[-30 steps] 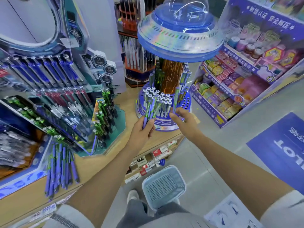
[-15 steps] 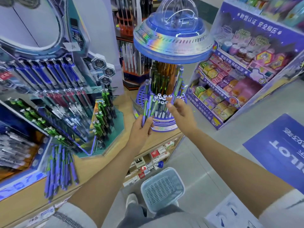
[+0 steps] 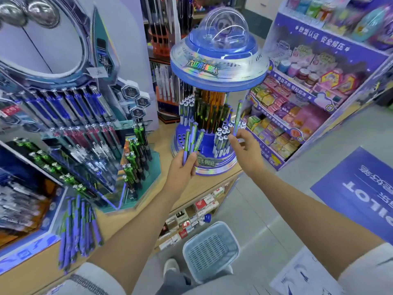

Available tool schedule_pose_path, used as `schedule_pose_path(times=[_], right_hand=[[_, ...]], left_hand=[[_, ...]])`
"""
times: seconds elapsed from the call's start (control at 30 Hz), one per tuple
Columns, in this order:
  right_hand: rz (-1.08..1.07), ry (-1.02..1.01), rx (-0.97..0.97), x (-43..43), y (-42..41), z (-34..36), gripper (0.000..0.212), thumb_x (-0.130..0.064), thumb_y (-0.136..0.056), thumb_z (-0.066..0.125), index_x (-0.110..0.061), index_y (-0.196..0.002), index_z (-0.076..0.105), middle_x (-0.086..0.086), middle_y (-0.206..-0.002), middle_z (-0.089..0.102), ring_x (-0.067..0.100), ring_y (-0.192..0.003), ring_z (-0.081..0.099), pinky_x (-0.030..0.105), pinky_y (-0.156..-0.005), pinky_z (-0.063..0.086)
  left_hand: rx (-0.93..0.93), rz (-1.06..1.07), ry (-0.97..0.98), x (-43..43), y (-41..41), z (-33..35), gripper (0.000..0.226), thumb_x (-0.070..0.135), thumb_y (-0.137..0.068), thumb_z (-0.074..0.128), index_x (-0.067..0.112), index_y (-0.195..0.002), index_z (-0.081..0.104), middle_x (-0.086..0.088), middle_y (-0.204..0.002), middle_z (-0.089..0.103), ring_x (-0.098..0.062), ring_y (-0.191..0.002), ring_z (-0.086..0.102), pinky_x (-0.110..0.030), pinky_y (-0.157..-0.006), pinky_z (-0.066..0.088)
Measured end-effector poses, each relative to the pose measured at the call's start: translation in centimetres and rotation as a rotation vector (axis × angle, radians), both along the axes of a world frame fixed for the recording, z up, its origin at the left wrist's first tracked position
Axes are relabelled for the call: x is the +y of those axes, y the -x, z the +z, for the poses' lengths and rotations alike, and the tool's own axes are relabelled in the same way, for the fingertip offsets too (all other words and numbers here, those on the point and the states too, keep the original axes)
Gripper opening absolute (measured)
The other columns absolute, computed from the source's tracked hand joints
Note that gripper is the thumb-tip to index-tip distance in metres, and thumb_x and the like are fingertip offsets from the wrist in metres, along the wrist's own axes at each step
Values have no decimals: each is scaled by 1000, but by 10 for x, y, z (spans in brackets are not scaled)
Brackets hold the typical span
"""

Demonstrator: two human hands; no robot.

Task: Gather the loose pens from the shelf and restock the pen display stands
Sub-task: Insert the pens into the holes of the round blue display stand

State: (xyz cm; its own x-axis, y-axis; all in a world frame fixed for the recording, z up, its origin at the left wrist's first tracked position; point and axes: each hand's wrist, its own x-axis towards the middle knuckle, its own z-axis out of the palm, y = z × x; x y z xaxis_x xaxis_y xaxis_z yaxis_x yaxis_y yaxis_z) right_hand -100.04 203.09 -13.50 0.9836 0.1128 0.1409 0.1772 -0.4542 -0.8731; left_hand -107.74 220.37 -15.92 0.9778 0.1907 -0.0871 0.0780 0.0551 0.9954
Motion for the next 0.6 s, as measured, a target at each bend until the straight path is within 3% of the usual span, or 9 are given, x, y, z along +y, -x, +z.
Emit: schedule_pose_path(times=[0.17, 0.23, 0.37, 0.47, 0.6], right_hand=[[125, 53, -17, 10, 1, -8, 31, -27, -100, 52, -2, -81, 53, 22, -80, 56, 34, -76, 54, 39, -71, 44], [96, 47, -11, 8, -3, -7, 31, -26, -100, 52, -1, -80, 53, 21, -80, 56, 33, -75, 55, 43, -73, 45], [75, 49, 20, -2, -12, -5, 31, -24, -100, 52, 2, -82, 54, 18, -81, 57, 25, -73, 54, 39, -76, 43], [76, 51, 25, -6, -16, -6, 29, -23, -99, 53, -1, -80, 55, 19, -92, 59, 25, -91, 55, 36, -84, 43], [68, 16, 63, -3, -17, -17, 27, -25, -96, 59, 0, -104, 66, 6, -112, 55, 18, -106, 54, 29, -90, 41]], left_hand=[[-1, -12, 11, 0, -4, 0, 23, 19, -101, 45, -2, -100, 53, 0, -70, 52, -6, -51, 41, -15, -47, 35], [6, -13, 13, 1, -6, -1, 22, 20, -101, 45, -1, -98, 52, 5, -65, 53, -7, -50, 41, -15, -46, 35], [22, -23, 13, 2, -7, -2, 21, 20, -101, 45, 4, -90, 50, 10, -56, 52, -8, -49, 40, -15, -46, 34], [35, -18, 14, 0, -10, -2, 21, 19, -101, 45, 5, -87, 50, 10, -56, 53, -6, -49, 41, -14, -45, 34], [41, -22, -6, -1, -14, -4, 27, 20, -101, 47, -6, -94, 53, 3, -65, 53, -6, -49, 43, -15, -46, 35]])
